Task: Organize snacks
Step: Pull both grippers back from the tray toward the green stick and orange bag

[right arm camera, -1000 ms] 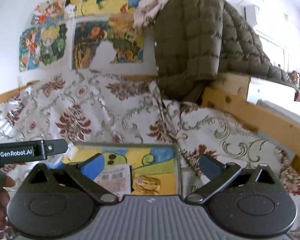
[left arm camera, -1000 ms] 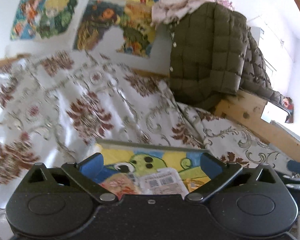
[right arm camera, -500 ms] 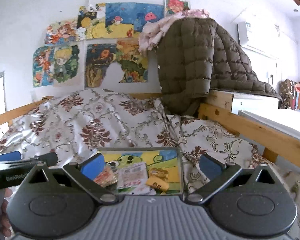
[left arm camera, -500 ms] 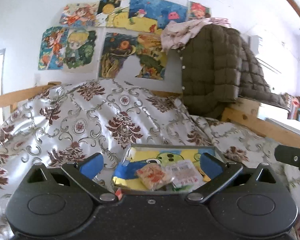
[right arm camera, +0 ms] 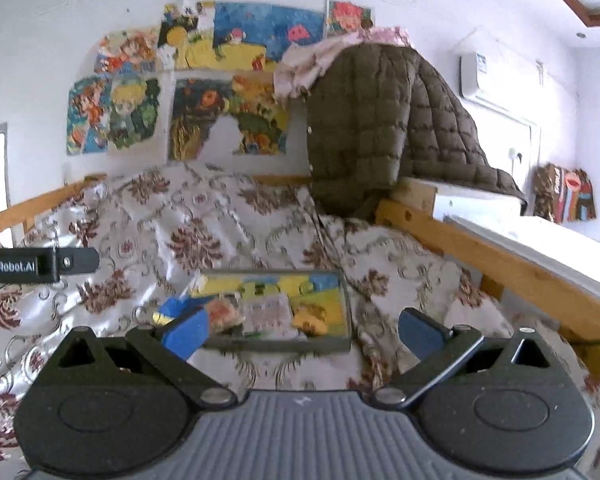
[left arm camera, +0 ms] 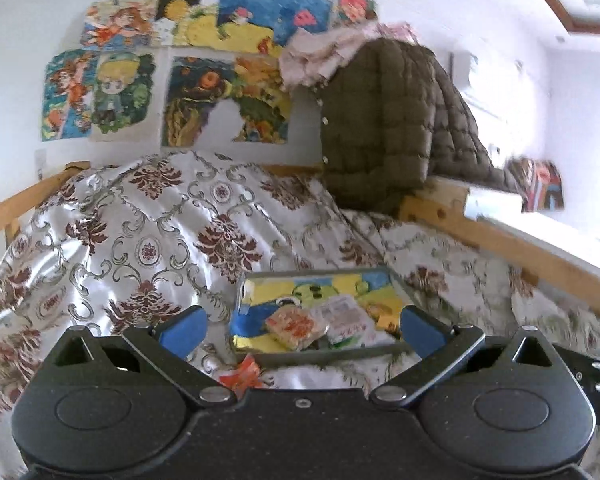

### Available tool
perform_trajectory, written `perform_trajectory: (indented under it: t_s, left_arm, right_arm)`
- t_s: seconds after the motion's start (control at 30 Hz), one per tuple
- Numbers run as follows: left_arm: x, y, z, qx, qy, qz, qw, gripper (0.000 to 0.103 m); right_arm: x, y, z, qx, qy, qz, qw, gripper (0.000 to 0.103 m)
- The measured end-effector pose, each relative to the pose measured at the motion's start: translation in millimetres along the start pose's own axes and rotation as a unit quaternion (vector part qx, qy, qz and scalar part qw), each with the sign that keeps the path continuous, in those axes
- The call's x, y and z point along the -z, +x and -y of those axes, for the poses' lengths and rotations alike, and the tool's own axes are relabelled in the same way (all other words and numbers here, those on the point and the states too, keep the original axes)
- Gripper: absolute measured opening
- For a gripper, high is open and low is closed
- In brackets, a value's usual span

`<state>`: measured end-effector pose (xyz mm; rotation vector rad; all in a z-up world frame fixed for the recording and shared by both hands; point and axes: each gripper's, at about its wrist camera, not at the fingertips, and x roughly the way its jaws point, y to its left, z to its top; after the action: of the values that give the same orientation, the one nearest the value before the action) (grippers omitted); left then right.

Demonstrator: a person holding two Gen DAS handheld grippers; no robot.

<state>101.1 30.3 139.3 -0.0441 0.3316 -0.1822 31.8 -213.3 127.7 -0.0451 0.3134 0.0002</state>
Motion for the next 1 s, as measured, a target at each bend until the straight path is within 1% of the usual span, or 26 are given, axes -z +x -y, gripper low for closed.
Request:
perform_trajectory:
  t_s: [0.1, 0.23, 0.33, 0.4, 0.5, 0.6, 0.67, 0.77, 0.83, 0.9, 0.93, 1.0]
  left_arm:
    - [-17.6, -9.9, -13.1, 0.017, 0.011, -0.015, 0.9997, 0.102]
    - [-46.0, -21.9, -35.7, 0.036, 0.010, -0.025, 0.9990, 0.102]
    - [-62.9, -30.3, -46.3, 0.032, 0.018, -0.015, 0.9992, 0.102]
    - [-65.3, -33.1, -48.6, 0.035, 0.025, -0.003, 0.9991, 0.102]
    - [-52.4, -30.2, -46.9, 0.041, 0.030, 0.010, 0.9987, 0.102]
    - [-28.5, -16.0, -47.0, 0.046, 0.028, 0.001, 0.9986, 0.102]
    - [-10.7, -4.3, -51.6, 0.042, 0.023, -0.007, 0.9988, 0.102]
    - [10.2, 11.7, -64.8, 0.036, 0.013, -0.010, 0.9992, 0.102]
    - [22.6, 25.1, -77.3, 0.037, -0.013, -0.017, 0.9991, 0.102]
    - [37.4, 39.8, -91.2, 0.033, -0.051, -0.029, 0.9977, 0.102]
    - [45.0, 47.7, -97.4, 0.026, -0.070, -0.043, 0.9963, 0.102]
    - [59.8, 64.2, -108.0, 0.005, -0.105, -0.089, 0.9905, 0.102]
  right_arm:
    - [3.8, -13.2, -7.1, 0.007, 0.012, -0.012, 1.000, 0.103]
    - [5.8, -27.0, -16.1, 0.011, 0.022, -0.028, 0.999, 0.103]
    - [4.4, -32.7, -24.8, 0.014, 0.027, -0.041, 0.999, 0.103]
    - [2.6, -32.3, -30.7, 0.023, 0.036, -0.048, 0.998, 0.103]
    - [-0.5, -27.0, -38.8, 0.028, 0.058, -0.064, 0.996, 0.103]
    - [-3.7, -16.4, -43.8, 0.028, 0.074, -0.081, 0.994, 0.103]
    - [-4.2, -9.2, -48.3, 0.026, 0.071, -0.082, 0.994, 0.103]
    - [-0.5, 7.9, -56.3, 0.032, 0.047, -0.091, 0.994, 0.103]
    - [3.6, 22.4, -61.3, 0.029, 0.030, -0.103, 0.994, 0.103]
    - [8.9, 38.2, -65.0, 0.017, 0.020, -0.116, 0.993, 0.103]
    - [11.9, 45.5, -67.5, 0.011, 0.016, -0.121, 0.992, 0.103]
    - [18.3, 60.1, -75.5, -0.004, 0.002, -0.127, 0.992, 0.103]
